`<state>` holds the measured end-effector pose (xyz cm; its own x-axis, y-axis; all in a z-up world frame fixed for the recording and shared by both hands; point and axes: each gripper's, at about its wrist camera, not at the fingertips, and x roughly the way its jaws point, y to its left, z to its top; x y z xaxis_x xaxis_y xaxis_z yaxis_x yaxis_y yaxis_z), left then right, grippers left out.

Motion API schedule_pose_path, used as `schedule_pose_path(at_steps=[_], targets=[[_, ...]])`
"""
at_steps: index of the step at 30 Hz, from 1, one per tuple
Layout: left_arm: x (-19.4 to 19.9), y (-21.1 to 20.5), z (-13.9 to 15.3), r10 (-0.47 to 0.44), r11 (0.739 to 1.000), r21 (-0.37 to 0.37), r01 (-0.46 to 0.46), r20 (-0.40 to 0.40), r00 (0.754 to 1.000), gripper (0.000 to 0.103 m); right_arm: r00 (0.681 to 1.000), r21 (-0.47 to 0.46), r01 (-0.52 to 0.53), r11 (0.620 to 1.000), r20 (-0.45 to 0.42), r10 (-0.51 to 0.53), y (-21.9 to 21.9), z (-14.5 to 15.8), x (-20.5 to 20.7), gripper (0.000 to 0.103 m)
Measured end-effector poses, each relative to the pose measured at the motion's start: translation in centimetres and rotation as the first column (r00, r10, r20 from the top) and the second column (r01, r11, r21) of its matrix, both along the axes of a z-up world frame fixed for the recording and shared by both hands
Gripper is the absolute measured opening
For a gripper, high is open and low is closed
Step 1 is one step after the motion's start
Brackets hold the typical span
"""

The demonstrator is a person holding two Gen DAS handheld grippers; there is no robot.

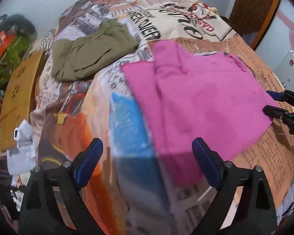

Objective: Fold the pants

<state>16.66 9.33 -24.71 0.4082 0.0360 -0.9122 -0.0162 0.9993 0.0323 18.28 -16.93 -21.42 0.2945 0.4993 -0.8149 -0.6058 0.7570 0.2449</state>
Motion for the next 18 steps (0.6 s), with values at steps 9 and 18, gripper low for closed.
schedule_pose_path(at_steps=[9,18], targets=[[-1.6,1.4,0.3,0.059,0.998,-0.008,-0.059,0.017,0.998,0.094,1.0,-0.032,0.01,0.999,0.02,-0.009,-0.8,1.0,-0.8,0.068],[-0.3,0.3,2.5,0.05,0.998,-0.03,-0.048,0.079,0.996,0.094,0.996,0.018,0.057,0.998,0.062,-0.058,-1.6,2.6,0.1,0.068]])
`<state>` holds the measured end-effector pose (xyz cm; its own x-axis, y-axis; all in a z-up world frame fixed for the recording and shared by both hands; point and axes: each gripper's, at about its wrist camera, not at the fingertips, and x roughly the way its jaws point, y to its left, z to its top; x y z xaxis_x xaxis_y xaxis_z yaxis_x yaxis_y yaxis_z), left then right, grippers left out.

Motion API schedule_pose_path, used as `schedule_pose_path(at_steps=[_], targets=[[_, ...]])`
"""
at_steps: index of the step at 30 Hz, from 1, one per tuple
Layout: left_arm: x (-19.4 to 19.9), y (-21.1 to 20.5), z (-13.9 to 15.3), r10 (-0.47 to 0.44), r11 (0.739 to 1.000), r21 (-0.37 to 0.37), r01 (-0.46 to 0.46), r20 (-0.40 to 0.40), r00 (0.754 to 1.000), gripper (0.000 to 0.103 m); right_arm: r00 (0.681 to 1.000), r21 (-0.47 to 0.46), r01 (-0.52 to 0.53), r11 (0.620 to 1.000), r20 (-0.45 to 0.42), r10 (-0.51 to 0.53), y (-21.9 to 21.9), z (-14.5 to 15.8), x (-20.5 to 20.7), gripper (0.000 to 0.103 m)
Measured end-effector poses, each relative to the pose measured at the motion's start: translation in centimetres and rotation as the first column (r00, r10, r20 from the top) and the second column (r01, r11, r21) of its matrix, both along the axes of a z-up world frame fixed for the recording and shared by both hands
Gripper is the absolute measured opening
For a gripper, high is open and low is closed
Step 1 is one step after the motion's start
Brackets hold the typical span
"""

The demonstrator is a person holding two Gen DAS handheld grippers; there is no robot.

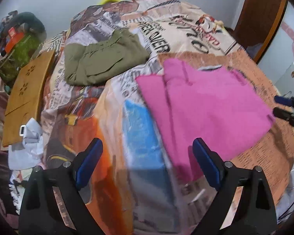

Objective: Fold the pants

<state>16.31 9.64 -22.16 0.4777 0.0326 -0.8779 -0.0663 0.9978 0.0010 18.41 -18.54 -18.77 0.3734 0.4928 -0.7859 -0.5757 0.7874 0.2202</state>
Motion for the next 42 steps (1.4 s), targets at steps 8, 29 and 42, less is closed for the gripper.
schedule_pose_path(at_steps=[8,29,42], targets=[[3.5,-0.8,0.0,-0.003,0.989,-0.149,0.003,-0.002,1.0,0.094,0.997,0.055,0.049,0.997,-0.058,-0.046,0.3,-1.3,2.3,0.068],[6.5,1.3,-4.6,0.025,0.925,-0.376,-0.052,-0.077,0.997,0.079,0.981,0.163,0.059,0.985,-0.19,-0.027,0.7,-4.9,4.8,0.063],[6.1,-1.4,-2.7,0.002,0.965,-0.263,-0.006,-0.016,1.0,0.028,0.99,0.197,0.057,0.979,-0.138,-0.03,0.8,-3.7,4.6,0.009]])
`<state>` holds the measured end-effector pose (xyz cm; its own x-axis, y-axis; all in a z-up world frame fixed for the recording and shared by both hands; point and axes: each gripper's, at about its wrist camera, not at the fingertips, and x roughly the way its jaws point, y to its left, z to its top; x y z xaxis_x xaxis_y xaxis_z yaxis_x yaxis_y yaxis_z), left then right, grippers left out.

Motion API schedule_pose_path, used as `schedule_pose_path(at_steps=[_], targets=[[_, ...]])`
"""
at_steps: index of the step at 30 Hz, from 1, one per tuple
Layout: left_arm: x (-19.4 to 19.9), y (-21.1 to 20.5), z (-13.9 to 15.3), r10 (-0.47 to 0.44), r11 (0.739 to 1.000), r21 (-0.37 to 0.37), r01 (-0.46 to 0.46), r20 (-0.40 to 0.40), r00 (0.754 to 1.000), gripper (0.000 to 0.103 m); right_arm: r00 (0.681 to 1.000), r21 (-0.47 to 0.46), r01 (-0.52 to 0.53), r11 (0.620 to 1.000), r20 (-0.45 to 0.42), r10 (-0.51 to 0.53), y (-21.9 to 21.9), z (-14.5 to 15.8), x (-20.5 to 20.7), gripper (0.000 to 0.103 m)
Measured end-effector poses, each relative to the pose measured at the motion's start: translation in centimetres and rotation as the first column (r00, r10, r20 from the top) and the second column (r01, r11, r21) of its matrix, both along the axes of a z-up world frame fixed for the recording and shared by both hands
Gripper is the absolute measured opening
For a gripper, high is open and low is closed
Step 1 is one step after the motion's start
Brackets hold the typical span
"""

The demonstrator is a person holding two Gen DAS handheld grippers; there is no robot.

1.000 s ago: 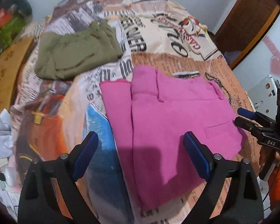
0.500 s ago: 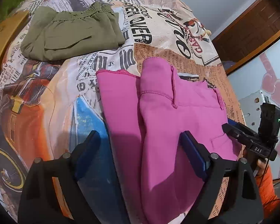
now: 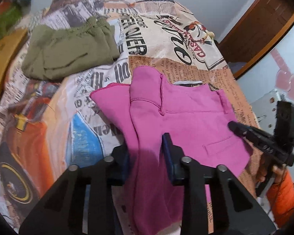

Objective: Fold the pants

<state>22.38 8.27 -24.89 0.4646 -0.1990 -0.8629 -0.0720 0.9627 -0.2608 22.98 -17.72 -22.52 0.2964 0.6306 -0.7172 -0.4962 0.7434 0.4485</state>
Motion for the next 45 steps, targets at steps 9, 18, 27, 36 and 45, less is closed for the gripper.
schedule_pose_path(at_steps=[9,18,27,36,45], targets=[[-1.1,-0.8,1.4,-0.002,0.994,0.107,-0.002,0.034,0.999,0.019,0.993,0.001,-0.019,1.0,0.115,0.019,1.0,3.4,-1.1,0.007],[-2.3,0.6,4.8,0.029,0.985,0.169,-0.047,0.112,0.993,0.018,0.975,-0.003,-0.074,0.997,0.21,0.073,3.9,6.8,-1.6,0.007],[-1.2,5.2,9.4,0.094,0.971,0.197,-0.136,0.207,0.974,0.018,0.949,0.003,-0.118,0.993,0.295,0.112,8.8,10.4,0.4,0.007],[2.2,10.9,11.2,0.145,0.956,0.217,-0.199,0.239,0.96,0.018,0.931,0.003,-0.151,0.989,0.337,0.141,15.2,12.6,3.8,0.007],[6.3,16.5,10.0,0.202,0.931,0.258,-0.257,0.22,0.954,0.018,0.933,-0.001,-0.161,0.987,0.324,0.153,21.3,11.6,7.1,0.007]])
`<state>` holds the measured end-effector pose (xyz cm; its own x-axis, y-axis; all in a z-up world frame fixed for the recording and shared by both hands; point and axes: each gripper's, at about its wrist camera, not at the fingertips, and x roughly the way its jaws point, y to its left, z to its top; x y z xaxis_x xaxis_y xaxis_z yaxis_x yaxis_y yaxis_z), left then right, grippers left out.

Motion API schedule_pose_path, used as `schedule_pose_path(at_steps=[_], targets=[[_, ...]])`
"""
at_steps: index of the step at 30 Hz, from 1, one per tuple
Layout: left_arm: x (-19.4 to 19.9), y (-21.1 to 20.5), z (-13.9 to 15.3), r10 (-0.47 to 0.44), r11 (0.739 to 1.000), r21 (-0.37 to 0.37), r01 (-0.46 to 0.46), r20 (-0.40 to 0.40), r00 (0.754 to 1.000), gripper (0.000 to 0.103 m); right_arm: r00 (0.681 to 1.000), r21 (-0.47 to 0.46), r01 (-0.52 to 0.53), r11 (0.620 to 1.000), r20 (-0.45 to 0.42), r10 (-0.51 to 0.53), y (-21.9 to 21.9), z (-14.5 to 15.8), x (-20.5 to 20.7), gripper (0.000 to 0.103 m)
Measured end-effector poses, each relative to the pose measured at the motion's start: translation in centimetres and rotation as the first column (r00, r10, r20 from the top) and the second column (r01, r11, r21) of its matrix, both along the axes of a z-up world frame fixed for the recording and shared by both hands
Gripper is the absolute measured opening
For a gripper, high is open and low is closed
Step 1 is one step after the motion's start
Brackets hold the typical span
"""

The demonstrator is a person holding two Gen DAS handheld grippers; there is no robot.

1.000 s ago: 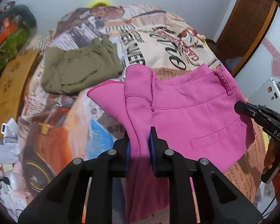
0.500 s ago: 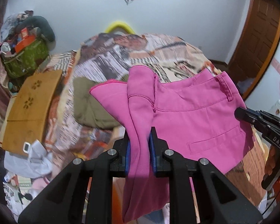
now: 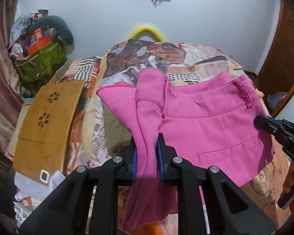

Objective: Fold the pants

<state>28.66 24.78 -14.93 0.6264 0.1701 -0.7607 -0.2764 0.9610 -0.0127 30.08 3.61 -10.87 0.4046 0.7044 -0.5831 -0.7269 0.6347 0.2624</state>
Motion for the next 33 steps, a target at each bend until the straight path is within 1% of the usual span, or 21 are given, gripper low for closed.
schedule_pose_path(at_steps=[6,12,15,19,23,25,27,28,29,30,31,32,33], targets=[[2.7,3.0,-2.5,0.027,1.0,-0.004,-0.027,-0.028,0.999,0.018,1.0,-0.01,-0.005,1.0,-0.019,0.005,3.1,-1.7,2.6,0.006],[5.8,5.4,-5.6,0.042,0.999,-0.004,-0.043,-0.069,0.997,0.018,0.999,-0.05,-0.02,0.999,-0.048,0.018,5.9,-4.7,4.9,0.006],[7.3,6.2,-7.4,0.039,0.999,-0.018,-0.041,-0.094,0.995,0.018,0.998,-0.071,-0.028,0.997,-0.052,0.025,6.5,-6.0,5.8,0.006],[9.4,7.1,-10.4,0.034,0.999,-0.026,-0.038,-0.127,0.991,0.018,0.997,-0.095,-0.03,0.995,-0.08,0.022,7.3,-8.1,7.2,0.006],[10.8,7.4,-12.8,0.014,1.0,-0.013,-0.016,-0.161,0.987,0.019,0.993,-0.116,-0.029,0.993,-0.12,0.015,7.6,-10.3,8.3,0.007],[11.3,7.9,-14.2,0.008,1.0,-0.011,-0.01,-0.194,0.981,0.022,0.991,-0.123,-0.031,0.992,-0.131,0.014,7.7,-11.0,8.4,0.007],[11.4,8.5,-14.9,0.01,1.0,-0.022,-0.015,-0.206,0.978,0.032,0.991,-0.121,-0.033,0.992,-0.135,0.017,7.6,-11.3,8.4,0.007],[11.2,8.9,-15.0,0.012,0.999,-0.029,-0.018,-0.2,0.98,0.035,0.99,-0.12,-0.033,0.992,-0.137,0.016,7.5,-11.4,8.4,0.007],[11.0,9.2,-14.9,0.014,1.0,-0.024,-0.019,-0.192,0.981,0.041,0.99,-0.121,-0.033,0.992,-0.139,0.016,7.4,-11.4,8.4,0.007],[10.8,9.3,-14.7,0.017,1.0,-0.014,-0.02,-0.187,0.982,0.048,0.991,-0.124,-0.032,0.992,-0.137,0.015,7.4,-11.5,8.4,0.008],[10.5,9.3,-14.5,0.022,1.0,0.012,-0.021,-0.179,0.984,0.051,0.991,-0.129,-0.03,0.991,-0.133,0.012,7.3,-11.5,8.4,0.009],[10.3,9.3,-14.4,0.028,0.999,0.033,-0.022,-0.176,0.984,0.057,0.991,-0.138,-0.024,0.99,-0.132,0.006,7.2,-11.6,8.5,0.01],[10.0,9.3,-14.3,0.034,0.998,0.06,-0.023,-0.175,0.984,0.061,0.991,-0.145,-0.016,0.989,-0.132,-0.004,7.0,-11.6,8.5,0.011]])
